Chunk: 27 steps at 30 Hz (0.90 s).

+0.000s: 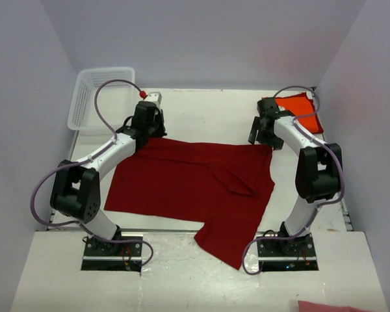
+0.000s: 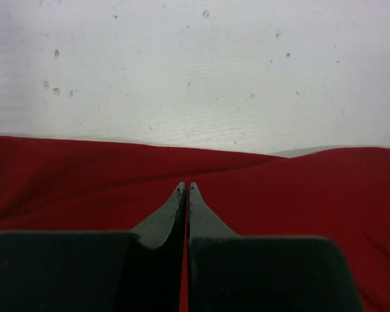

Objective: Fold and stack the t-shirts
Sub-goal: Fold the flattened tshirt in 1/3 of the way

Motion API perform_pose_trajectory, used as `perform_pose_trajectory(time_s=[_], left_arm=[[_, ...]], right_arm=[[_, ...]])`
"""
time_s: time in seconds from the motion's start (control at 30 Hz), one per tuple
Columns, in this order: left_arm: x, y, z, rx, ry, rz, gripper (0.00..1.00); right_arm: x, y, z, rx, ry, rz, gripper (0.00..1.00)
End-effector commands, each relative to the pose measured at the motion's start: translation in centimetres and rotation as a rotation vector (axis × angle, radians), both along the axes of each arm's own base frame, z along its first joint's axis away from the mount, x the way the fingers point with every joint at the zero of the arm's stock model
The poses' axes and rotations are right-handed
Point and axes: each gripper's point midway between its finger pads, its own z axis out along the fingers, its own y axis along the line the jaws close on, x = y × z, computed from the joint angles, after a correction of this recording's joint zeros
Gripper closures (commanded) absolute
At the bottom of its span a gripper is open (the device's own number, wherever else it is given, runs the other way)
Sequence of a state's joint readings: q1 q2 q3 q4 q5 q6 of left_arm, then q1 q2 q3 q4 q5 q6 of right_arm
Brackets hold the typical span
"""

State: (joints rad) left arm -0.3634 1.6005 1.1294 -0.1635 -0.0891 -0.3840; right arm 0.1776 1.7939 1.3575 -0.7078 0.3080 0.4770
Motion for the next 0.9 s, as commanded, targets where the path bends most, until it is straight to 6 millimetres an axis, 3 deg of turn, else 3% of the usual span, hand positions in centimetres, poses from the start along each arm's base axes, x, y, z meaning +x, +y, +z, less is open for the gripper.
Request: perform_pose_trajectory(time_s=[0.0, 0.27, 0.53, 0.8, 0.87], left_arm=[[0.6, -2.0, 0.9, -0.069, -0.039, -0.071, 1.00], [0.3, -3.2, 1.1, -0.114, -0.036, -0.125, 1.00], [0.0, -3.2, 2.4, -0.122, -0.068, -0.133, 1.00], [-0.8, -3.2, 6.4, -0.157, -0.148, -0.148, 1.00], [-0.9, -3.2, 7.5, -0.168, -0.171, -0.152, 1.00]], right_arm=[[1.4, 1.2, 0.9, 0.082, -0.038, 0.066, 0.16], [0.9, -1.5, -2.4, 0.102, 0.039, -0.003, 0.19], [0.7, -2.4, -4.1, 0.106, 0.090, -0.027, 0.33], [-0.1, -3.1, -5.1, 0.067, 0.184, -0.047, 0.48], [-0.1, -3.1, -5.2, 0.061, 0.190, -0.048, 0.57]])
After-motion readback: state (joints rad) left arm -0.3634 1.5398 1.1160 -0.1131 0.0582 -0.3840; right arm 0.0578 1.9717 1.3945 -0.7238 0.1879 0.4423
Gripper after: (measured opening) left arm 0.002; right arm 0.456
